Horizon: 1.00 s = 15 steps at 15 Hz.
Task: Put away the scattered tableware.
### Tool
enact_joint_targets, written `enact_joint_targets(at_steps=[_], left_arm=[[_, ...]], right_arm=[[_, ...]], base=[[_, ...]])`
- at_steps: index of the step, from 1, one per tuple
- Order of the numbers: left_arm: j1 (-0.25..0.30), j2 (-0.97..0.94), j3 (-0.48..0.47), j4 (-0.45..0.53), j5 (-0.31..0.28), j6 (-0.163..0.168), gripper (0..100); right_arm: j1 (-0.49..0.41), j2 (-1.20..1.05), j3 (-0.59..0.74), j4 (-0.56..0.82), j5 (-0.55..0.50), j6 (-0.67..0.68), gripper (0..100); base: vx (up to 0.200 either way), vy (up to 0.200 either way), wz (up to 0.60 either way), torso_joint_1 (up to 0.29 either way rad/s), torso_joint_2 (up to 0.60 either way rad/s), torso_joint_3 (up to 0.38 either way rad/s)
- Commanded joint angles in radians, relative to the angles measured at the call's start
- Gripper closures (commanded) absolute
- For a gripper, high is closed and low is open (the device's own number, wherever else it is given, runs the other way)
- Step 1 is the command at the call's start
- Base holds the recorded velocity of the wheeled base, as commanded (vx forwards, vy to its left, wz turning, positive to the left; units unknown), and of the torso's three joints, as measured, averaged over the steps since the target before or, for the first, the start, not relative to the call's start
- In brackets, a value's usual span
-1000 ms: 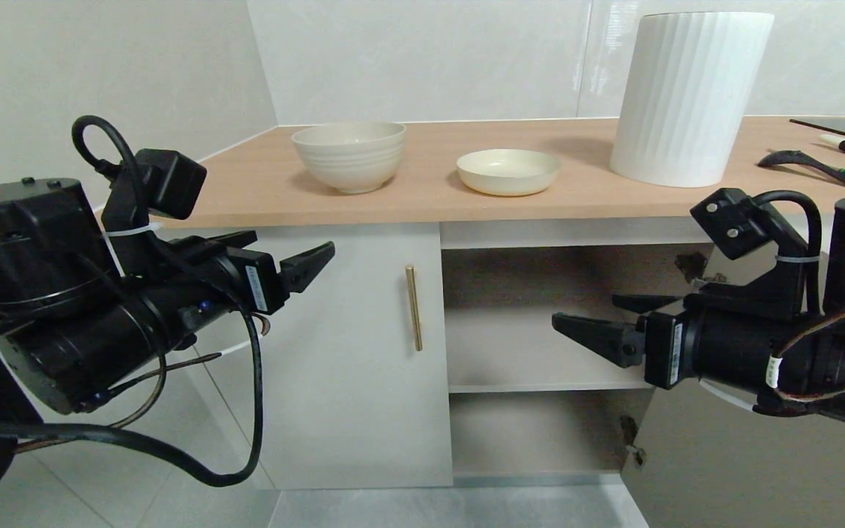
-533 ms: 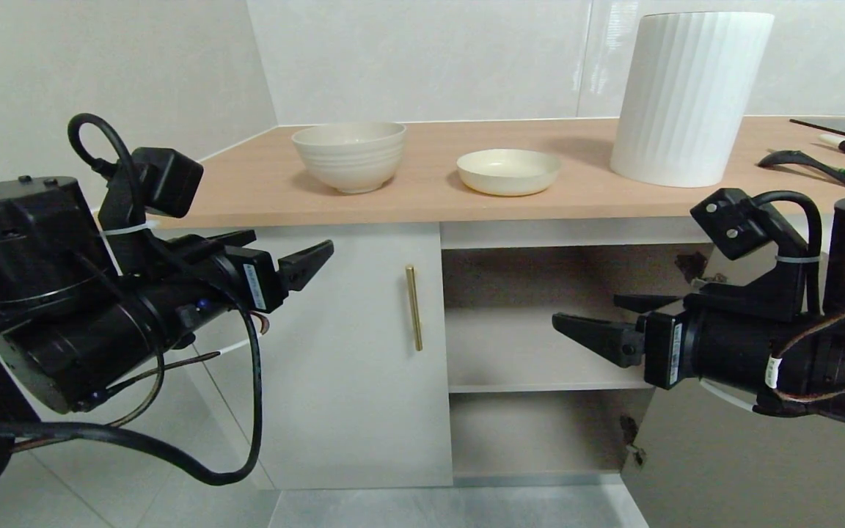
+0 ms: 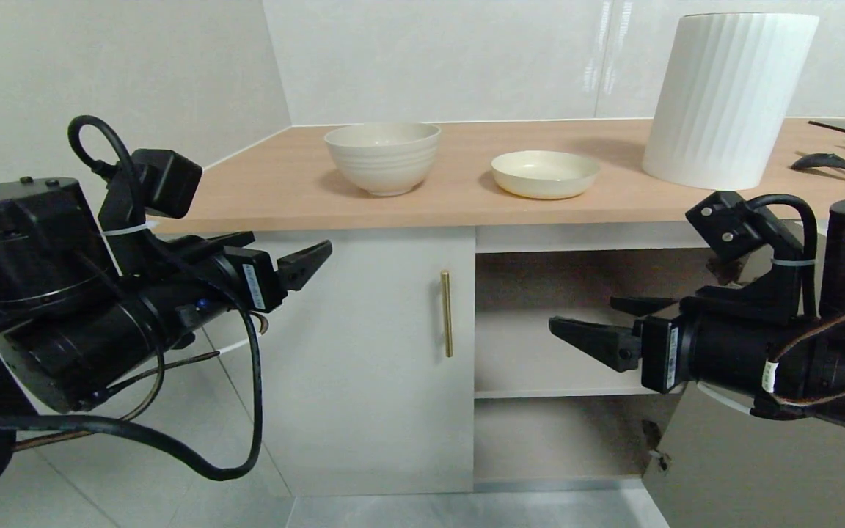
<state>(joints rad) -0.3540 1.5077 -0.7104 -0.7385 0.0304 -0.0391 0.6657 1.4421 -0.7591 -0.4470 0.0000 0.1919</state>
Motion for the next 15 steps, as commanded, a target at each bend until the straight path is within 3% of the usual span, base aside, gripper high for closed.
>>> enact_joint_targets(at_steps=[1, 5, 7, 8, 15], left_arm=[[0.0, 0.002, 0.003, -0.002, 0.0, 0.002, 0], [-0.005, -0.003, 0.016, -0.002, 0.0, 0.018, 0], [-0.006, 0.003, 0.031, 0.001, 0.003, 0.065, 0], [-0.006, 0.005, 0.034, 0.001, 0.005, 0.071, 0], [-0.037, -0.001, 0.04, 0.001, 0.006, 0.071, 0]], right_arm=[[0.0, -0.002, 0.0, -0.001, 0.0, 0.0, 0], [0.0, -0.002, 0.0, -0.001, 0.0, 0.0, 0], [0.0, -0.002, 0.0, -0.001, 0.0, 0.0, 0], [0.0, -0.002, 0.0, -0.001, 0.0, 0.0, 0], [0.0, -0.002, 0.0, -0.001, 0.0, 0.0, 0]], base=[[0.0, 0.0, 0.0, 0.0, 0.0, 0.0], [0.0, 0.0, 0.0, 0.0, 0.0, 0.0], [0.0, 0.0, 0.0, 0.0, 0.0, 0.0], [0.0, 0.0, 0.0, 0.0, 0.0, 0.0], [0.0, 0.0, 0.0, 0.0, 0.0, 0.0]])
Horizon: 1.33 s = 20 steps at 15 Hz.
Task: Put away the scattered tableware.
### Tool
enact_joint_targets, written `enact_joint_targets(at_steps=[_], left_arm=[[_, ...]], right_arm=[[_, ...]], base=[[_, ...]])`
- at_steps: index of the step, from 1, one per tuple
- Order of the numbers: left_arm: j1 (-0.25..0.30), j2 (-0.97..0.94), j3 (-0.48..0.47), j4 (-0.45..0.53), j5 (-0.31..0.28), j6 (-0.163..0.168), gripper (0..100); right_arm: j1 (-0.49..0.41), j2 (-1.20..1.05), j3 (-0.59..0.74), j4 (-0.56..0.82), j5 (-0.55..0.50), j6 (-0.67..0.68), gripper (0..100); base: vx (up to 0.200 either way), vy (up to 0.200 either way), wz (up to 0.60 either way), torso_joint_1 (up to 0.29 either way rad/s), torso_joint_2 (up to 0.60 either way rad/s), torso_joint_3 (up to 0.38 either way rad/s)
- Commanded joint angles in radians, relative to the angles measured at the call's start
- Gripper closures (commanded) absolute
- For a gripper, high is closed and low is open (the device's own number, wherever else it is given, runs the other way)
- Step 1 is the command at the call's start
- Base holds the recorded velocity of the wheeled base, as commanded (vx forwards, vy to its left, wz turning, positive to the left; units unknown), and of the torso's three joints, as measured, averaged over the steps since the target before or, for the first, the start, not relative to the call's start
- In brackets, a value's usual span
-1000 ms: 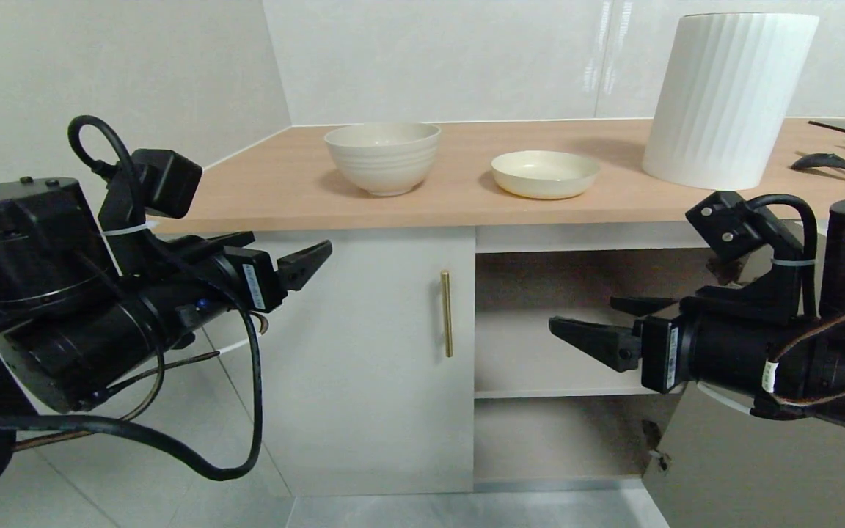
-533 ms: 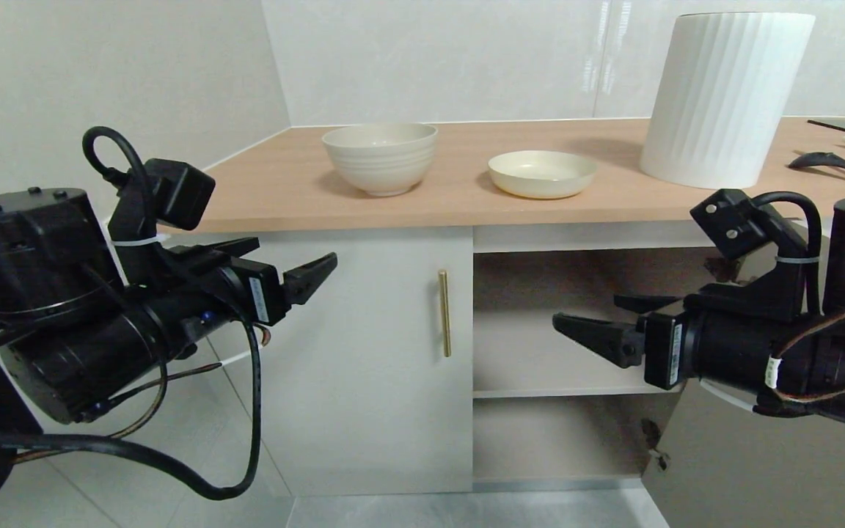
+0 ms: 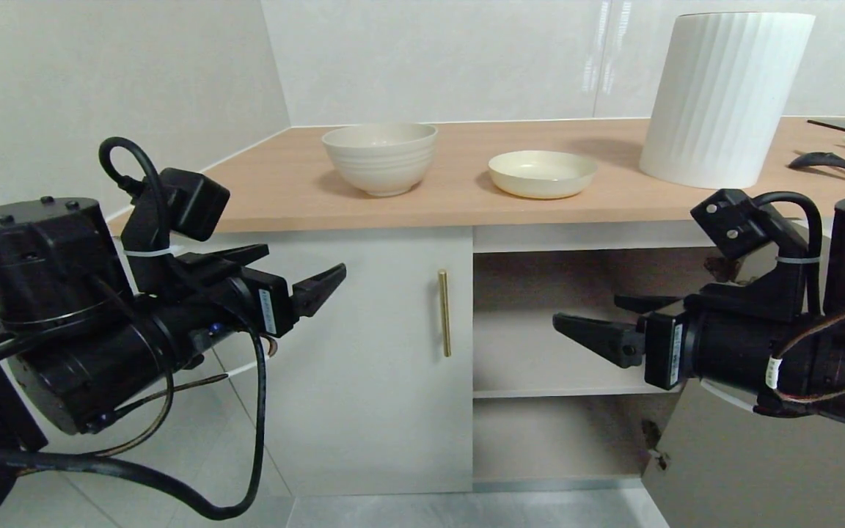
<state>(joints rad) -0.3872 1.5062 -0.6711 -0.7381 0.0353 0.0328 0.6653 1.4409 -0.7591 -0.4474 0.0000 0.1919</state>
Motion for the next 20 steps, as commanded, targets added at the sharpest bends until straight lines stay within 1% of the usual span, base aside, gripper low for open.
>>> enact_joint_targets(at_steps=[1, 4, 7, 10, 12, 13, 14, 15, 16, 17, 18, 19, 20], left_arm=[[-0.005, -0.003, 0.001, 0.0, 0.003, -0.001, 0], [-0.007, -0.02, 0.002, 0.002, 0.003, -0.001, 0], [-0.021, -0.034, 0.007, -0.001, 0.003, -0.002, 0], [-0.041, -0.09, 0.016, 0.0, 0.003, -0.002, 0], [-0.059, -0.135, 0.028, 0.002, 0.001, -0.004, 0], [-0.064, -0.149, 0.038, 0.002, 0.001, -0.004, 0], [-0.073, -0.19, 0.067, 0.002, -0.002, -0.011, 0], [-0.099, -0.225, 0.08, 0.009, 0.003, -0.013, 0], [-0.13, -0.273, 0.09, 0.034, 0.009, -0.014, 0], [-0.154, -0.34, 0.079, 0.114, 0.014, -0.016, 0], [-0.16, -0.357, 0.068, 0.144, 0.014, -0.016, 0], [-0.168, -0.376, 0.033, 0.198, 0.014, -0.02, 0], [-0.168, -0.362, -0.002, 0.215, 0.015, -0.025, 0]], right_arm=[[0.0, 0.0, 0.0, 0.0, 0.0, 0.0, 0], [0.0, -0.004, 0.001, 0.0, 0.0, 0.001, 0], [0.002, -0.019, 0.001, 0.0, 0.002, 0.001, 0], [0.003, -0.037, 0.007, 0.0, 0.003, 0.0, 0], [0.027, -0.065, 0.012, 0.003, 0.002, 0.0, 0], [0.028, -0.069, 0.014, 0.003, 0.002, 0.0, 0], [0.036, -0.083, 0.02, 0.004, 0.003, 0.0, 0], [0.042, -0.091, 0.027, 0.004, 0.006, 0.0, 0], [0.054, -0.105, 0.032, 0.006, 0.008, 0.0, 0], [0.073, -0.123, 0.034, 0.015, 0.008, 0.0, 0], [0.073, -0.129, 0.034, 0.019, 0.008, -0.002, 0], [0.074, -0.142, 0.029, 0.026, 0.008, 0.0, 0], [0.073, -0.146, 0.027, 0.026, 0.008, 0.0, 0]], base=[[0.0, 0.0, 0.0, 0.0, 0.0, 0.0], [0.2, 0.0, 0.0, -0.002, 0.01, 0.004], [0.2, 0.0, 0.0, 0.006, 0.0, 0.002], [0.0, 0.0, 0.0, 0.0, 0.0, 0.0], [0.0, 0.0, 0.0, 0.0, 0.0, 0.0], [0.0, 0.0, 0.0, 0.0, 0.0, 0.0], [0.0, 0.0, 0.0, 0.0, 0.0, 0.0], [0.0, 0.0, 0.0, 0.0, 0.0, 0.0], [0.0, 0.0, 0.0, 0.0, 0.0, 0.0], [0.0, 0.0, 0.0, 0.0, 0.0, 0.0], [0.0, 0.0, 0.0, 0.0, 0.0, 0.0], [0.0, 0.0, 0.0, 0.0, 0.0, 0.0], [0.0, 0.0, 0.0, 0.0, 0.0, 0.0]])
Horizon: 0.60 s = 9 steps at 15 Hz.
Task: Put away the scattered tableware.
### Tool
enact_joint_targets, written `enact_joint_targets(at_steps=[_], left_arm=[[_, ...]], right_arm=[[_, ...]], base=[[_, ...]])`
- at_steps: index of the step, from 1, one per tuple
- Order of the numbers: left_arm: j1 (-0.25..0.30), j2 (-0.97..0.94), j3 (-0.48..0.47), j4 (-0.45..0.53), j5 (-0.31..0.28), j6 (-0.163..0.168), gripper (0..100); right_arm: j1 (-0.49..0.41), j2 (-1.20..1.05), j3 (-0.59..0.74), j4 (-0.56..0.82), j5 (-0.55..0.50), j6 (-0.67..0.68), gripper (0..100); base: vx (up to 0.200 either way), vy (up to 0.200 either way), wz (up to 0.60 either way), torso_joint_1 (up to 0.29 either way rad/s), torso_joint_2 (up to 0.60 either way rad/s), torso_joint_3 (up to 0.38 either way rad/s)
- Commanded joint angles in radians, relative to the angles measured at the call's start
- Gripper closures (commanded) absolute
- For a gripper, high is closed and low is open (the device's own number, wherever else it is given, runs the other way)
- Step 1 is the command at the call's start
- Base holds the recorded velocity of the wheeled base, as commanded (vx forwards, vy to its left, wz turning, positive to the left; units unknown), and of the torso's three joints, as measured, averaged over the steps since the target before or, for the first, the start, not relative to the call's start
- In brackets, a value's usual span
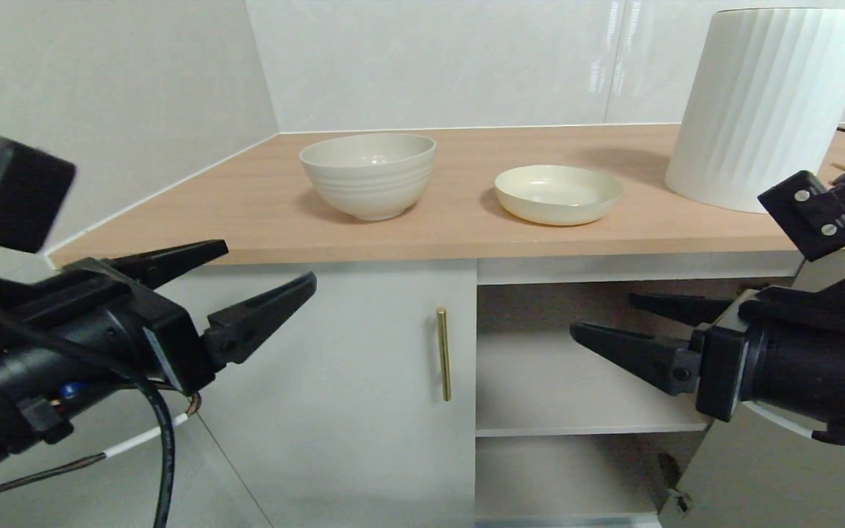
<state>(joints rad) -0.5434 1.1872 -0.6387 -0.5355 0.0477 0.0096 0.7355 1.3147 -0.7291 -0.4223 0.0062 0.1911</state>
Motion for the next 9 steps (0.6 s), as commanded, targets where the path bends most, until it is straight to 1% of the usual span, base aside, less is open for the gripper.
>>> enact_joint_targets(at_steps=[1, 2, 3, 5, 6, 7, 8, 9], left_arm=[[-0.012, -0.02, -0.047, 0.011, 0.003, -0.002, 0], [-0.01, -0.001, -0.061, 0.011, 0.008, -0.002, 0], [-0.01, 0.026, -0.081, 0.011, 0.011, -0.002, 0], [-0.01, 0.081, -0.116, 0.011, 0.012, -0.002, 0], [-0.01, 0.112, -0.153, 0.014, 0.015, 0.0, 0], [-0.01, 0.127, -0.18, 0.017, 0.018, 0.0, 0], [-0.01, 0.163, -0.276, 0.052, 0.024, 0.0, 0], [-0.01, 0.178, -0.345, 0.115, 0.035, 0.001, 0]], right_arm=[[0.002, -0.026, -0.003, 0.0, -0.002, 0.001, 0], [0.002, -0.029, -0.003, 0.0, -0.003, -0.001, 0], [0.002, -0.037, -0.004, 0.0, -0.005, -0.001, 0], [0.002, -0.043, -0.009, 0.002, -0.005, -0.001, 0], [0.002, -0.045, -0.01, 0.0, -0.005, -0.001, 0], [0.002, -0.045, -0.01, 0.002, -0.006, -0.001, 0], [0.002, -0.055, -0.023, 0.002, -0.006, -0.002, 0], [0.002, -0.06, -0.032, 0.004, -0.008, -0.002, 0]], base=[[0.0, 0.0, 0.0, 0.0, 0.0, 0.0], [0.0, 0.0, 0.0, -0.002, -0.06, -0.027], [0.0, 0.0, 0.0, 0.007, -0.22, -0.217], [0.0, 0.0, 0.0, 0.017, -0.17, -0.308], [0.0, 0.0, 0.0, 0.071, -0.32, -0.349], [0.0, 0.0, 0.0, 0.08, -0.56, -0.359], [0.0, 0.0, 0.0, 0.046, -0.56, -0.354], [0.0, 0.0, 0.0, 0.076, -0.53, -0.325]])
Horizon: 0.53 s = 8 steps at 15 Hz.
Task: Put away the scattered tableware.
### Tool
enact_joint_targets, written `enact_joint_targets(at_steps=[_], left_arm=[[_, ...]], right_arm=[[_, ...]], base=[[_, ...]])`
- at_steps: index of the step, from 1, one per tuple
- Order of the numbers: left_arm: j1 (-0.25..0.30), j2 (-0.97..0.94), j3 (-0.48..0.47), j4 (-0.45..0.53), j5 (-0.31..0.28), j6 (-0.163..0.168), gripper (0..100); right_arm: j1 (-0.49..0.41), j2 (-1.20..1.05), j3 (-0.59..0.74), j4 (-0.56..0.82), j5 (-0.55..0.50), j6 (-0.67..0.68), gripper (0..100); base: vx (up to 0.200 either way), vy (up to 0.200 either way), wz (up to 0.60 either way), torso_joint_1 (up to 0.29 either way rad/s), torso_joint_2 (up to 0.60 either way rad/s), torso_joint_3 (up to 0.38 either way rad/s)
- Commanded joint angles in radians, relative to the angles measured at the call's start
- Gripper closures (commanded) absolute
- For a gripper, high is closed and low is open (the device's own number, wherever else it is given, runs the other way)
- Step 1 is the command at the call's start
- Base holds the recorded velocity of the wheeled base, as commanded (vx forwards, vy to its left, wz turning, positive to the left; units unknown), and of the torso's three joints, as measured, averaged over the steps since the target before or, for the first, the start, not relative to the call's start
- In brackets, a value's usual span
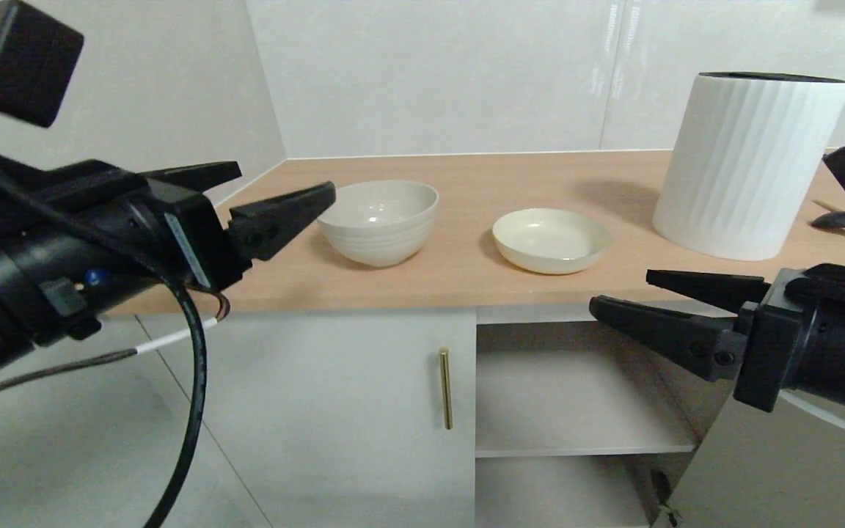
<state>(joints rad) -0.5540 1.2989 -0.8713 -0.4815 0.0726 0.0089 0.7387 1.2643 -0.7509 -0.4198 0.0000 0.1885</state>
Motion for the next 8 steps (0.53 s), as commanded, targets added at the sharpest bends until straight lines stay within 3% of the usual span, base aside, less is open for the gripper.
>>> enact_joint_targets(at_steps=[1, 3, 5, 6, 8], left_arm=[[0.0, 0.071, -0.15, 0.106, 0.015, 0.002, 0], [0.0, 0.137, -0.38, 0.382, 0.047, 0.003, 0], [0.0, 0.207, -0.577, 0.581, 0.159, 0.003, 0], [0.008, 0.25, -0.698, 0.705, 0.22, -0.004, 0], [0.037, 0.298, -0.804, 0.82, 0.225, -0.03, 0]], right_arm=[[-0.001, -0.013, -0.01, 0.003, -0.003, 0.0, 0], [-0.012, 0.0, -0.084, 0.036, -0.003, -0.003, 0], [-0.039, 0.033, -0.226, 0.207, -0.003, -0.041, 0], [-0.081, 0.072, -0.367, 0.372, -0.003, -0.067, 0], [-0.104, 0.138, -0.598, 0.622, -0.015, -0.061, 0]], base=[[0.0, 0.0, 0.0, 0.105, -0.49, -0.339], [0.0, 0.0, 0.0, 0.139, -0.46, -0.339], [0.0, 0.0, 0.0, 0.061, -0.22, -0.151], [0.0, 0.0, 0.0, 0.032, -0.08, -0.071], [0.0, 0.0, 0.0, 0.009, -0.03, -0.016]])
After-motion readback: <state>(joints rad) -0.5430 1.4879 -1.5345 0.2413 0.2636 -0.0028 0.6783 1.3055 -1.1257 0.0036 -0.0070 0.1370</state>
